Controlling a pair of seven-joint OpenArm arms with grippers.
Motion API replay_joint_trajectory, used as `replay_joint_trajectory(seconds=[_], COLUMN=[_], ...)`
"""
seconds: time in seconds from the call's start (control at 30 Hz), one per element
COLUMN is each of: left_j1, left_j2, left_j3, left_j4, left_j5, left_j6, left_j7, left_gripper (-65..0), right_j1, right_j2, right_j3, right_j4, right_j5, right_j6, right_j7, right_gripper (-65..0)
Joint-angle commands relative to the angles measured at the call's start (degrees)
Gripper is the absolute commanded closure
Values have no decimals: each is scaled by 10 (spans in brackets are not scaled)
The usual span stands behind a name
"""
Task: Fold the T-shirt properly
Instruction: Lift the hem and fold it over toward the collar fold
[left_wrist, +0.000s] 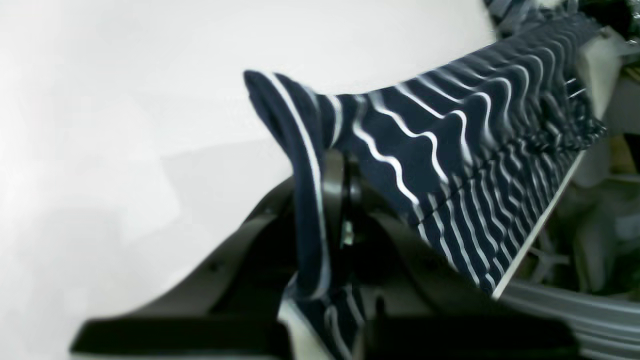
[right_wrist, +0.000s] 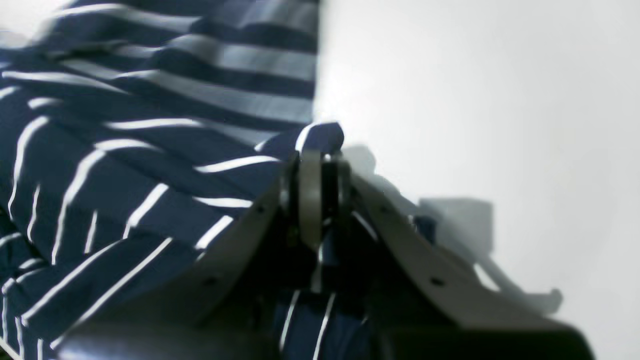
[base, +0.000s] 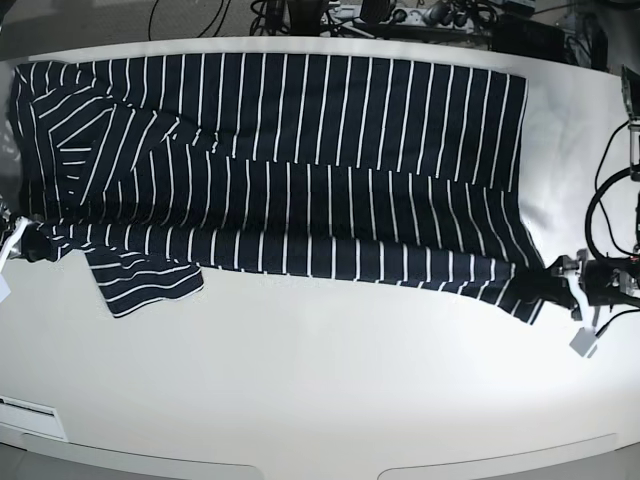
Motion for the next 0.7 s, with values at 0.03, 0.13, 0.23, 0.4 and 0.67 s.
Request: replay_joint_trajectory(seconds=[0.03,0.13,0.23,0.4,0.67], left_j1=[-12,9,47,114,175], left_j2=[-21,-23,-18,-21,-41], left_j3=[-6,-6,-6,-6,-6], left_j4=[7,7,10,56,169], left_j5=[-5,-5,-5,-5,-5], left_j6=[-5,-5,-5,-5,-5], left_j7=[-3,4,19,27,27], left_gripper=[0,0,0,0,0], right_j1=[14,13,13,13,12], right_j2=[20,20,20,22,25], right_j3=[7,7,7,7,7], right_j4=[8,8,8,8,8], right_j5=[-1,-1,0,50,57], right_j6=[0,0,0,0,0], right_j7=[8,6,-16,-71,-122], right_gripper=[0,0,0,0,0])
